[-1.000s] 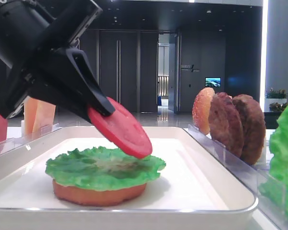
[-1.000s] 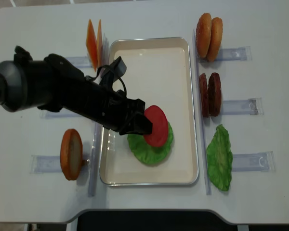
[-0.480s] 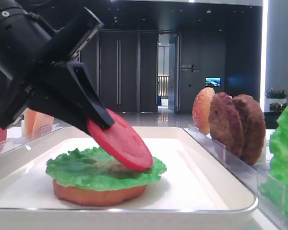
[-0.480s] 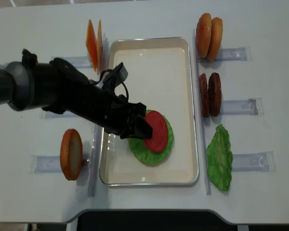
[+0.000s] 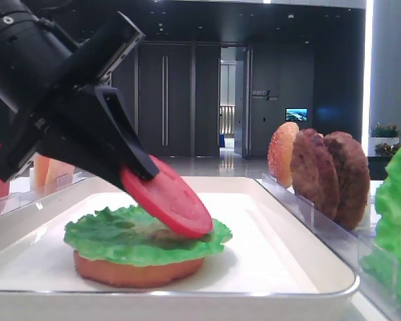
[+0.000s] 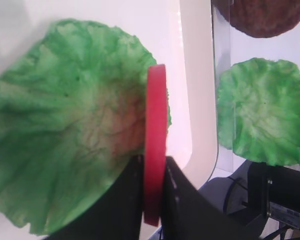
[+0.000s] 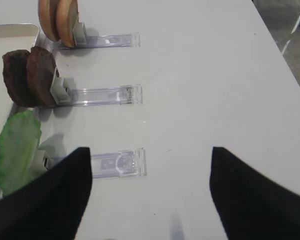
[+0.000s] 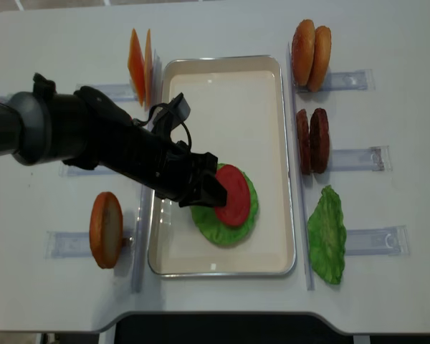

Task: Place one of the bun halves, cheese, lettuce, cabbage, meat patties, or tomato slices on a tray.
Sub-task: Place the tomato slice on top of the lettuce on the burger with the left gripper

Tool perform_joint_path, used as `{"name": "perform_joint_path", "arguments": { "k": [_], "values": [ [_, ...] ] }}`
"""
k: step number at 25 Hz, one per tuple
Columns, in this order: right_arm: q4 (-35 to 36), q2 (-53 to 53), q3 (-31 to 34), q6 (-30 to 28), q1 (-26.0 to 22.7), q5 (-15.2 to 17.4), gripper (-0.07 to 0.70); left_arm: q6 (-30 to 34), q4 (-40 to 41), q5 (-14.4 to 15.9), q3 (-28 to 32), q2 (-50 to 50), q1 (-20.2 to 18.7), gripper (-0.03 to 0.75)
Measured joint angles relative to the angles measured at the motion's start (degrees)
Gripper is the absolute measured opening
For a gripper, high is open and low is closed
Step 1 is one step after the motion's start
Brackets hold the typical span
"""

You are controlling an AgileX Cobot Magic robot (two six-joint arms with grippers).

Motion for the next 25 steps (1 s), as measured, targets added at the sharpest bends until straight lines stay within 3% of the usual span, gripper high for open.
{"name": "perform_joint_path", "arguments": {
  "k": [3,9,12,25],
  "values": [
    [0.0,0.0,0.0,0.0,0.0,0.0,0.476,-1.58,1.3,-0.11,0.0,0.0,0.0,0.17],
    [0.0,0.0,0.0,0.0,0.0,0.0,0.476,-4.58,3.66,-0.11,0.0,0.0,0.0,0.45],
    [0.0,0.0,0.0,0.0,0.0,0.0,0.476,-5.82,4.43,-0.11,0.0,0.0,0.0,0.531],
    [0.0,0.0,0.0,0.05,0.0,0.0,0.476,-15.29,13.66,0.8,0.0,-3.1,0.0,0.564]
  ]
}}
